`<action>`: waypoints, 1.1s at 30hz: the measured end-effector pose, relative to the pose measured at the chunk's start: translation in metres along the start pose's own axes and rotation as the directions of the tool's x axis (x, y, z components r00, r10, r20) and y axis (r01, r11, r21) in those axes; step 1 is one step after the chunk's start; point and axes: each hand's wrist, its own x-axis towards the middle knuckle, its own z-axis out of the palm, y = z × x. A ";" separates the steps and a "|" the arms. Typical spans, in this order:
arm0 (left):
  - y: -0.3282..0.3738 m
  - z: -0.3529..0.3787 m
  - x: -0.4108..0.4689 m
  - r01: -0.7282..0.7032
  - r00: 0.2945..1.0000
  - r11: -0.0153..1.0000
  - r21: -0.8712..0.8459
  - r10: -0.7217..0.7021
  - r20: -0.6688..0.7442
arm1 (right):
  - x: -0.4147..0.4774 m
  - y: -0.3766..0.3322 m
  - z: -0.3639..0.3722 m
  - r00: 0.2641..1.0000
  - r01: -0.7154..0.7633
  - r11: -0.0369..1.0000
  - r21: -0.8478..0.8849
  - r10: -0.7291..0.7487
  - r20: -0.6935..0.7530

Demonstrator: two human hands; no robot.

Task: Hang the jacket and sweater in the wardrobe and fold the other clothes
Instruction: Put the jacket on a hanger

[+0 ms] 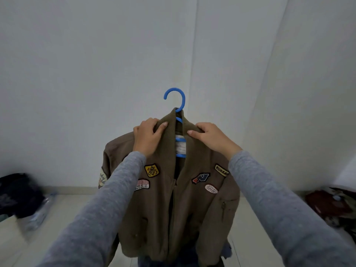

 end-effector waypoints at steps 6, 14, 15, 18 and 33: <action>-0.025 0.032 -0.016 0.014 0.990 1.000 -0.020 -0.011 0.144 | -0.013 0.034 0.020 0.991 -0.095 0.991 -0.095 0.085 -0.104; -0.010 0.069 -0.051 -0.067 0.912 0.987 -0.148 0.120 0.393 | -0.079 0.063 -0.002 0.939 -0.254 0.964 -0.076 0.227 -0.259; -0.007 0.070 -0.055 -0.086 0.911 0.986 -0.141 0.135 0.390 | -0.086 0.064 -0.007 0.932 -0.270 0.960 -0.070 0.243 -0.268; 0.011 0.078 -0.068 -0.153 0.908 0.981 -0.120 0.187 0.375 | -0.114 0.060 -0.024 0.912 -0.308 0.949 -0.064 0.275 -0.305; 0.257 0.076 -0.285 -0.246 0.621 0.819 -0.519 0.544 0.565 | -0.395 -0.014 -0.145 0.481 -0.451 0.836 0.312 0.523 -0.704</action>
